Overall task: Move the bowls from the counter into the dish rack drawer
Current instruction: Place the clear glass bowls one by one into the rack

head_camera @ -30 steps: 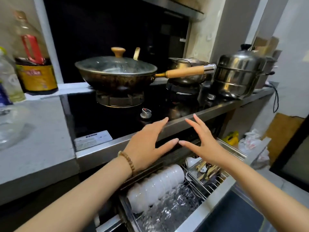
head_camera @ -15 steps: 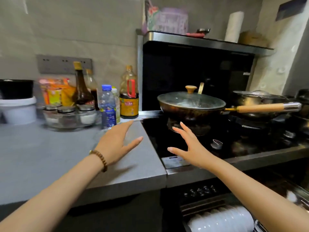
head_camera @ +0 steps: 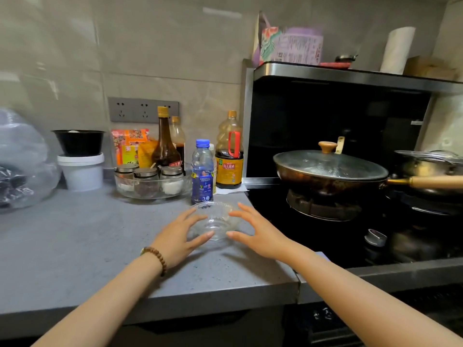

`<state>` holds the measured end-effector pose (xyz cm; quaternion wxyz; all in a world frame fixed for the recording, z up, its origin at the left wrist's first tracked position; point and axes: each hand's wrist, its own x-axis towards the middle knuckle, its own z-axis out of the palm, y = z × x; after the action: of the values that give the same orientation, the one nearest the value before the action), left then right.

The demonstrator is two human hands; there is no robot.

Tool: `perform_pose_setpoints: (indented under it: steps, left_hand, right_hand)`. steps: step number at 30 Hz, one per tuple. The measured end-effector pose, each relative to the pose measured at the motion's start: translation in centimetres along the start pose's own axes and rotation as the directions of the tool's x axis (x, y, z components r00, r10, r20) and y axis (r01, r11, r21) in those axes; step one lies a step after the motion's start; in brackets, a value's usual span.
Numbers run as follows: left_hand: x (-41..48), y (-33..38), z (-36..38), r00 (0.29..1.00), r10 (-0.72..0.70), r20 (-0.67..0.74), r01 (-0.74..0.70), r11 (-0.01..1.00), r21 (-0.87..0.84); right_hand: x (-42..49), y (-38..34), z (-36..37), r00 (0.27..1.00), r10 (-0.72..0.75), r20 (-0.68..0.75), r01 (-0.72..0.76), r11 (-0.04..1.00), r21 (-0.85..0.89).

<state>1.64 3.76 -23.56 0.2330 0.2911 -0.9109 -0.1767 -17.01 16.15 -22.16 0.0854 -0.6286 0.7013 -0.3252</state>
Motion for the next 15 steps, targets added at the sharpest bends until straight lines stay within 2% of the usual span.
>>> perform_pose_setpoints:
  steps: [3, 8, 15]
  left_hand:
    - [0.3, 0.0, -0.1, 0.999, 0.036, -0.011, -0.036, 0.999, -0.032]
    - [0.7, 0.2, -0.3, 0.997, 0.083, 0.011, -0.081, 0.991, -0.110]
    - [1.0, 1.2, -0.2, 0.992, 0.073, -0.107, -0.101, 0.955, -0.279]
  right_hand:
    - [0.4, 0.2, 1.1, 0.999, -0.010, 0.033, 0.010, 1.000, -0.023]
    - [1.0, 0.4, 1.6, 1.000, 0.000, -0.025, -0.001, 0.999, -0.051]
    - [0.9, -0.1, 0.9, 0.995, 0.004, -0.097, -0.004, 1.000, -0.005]
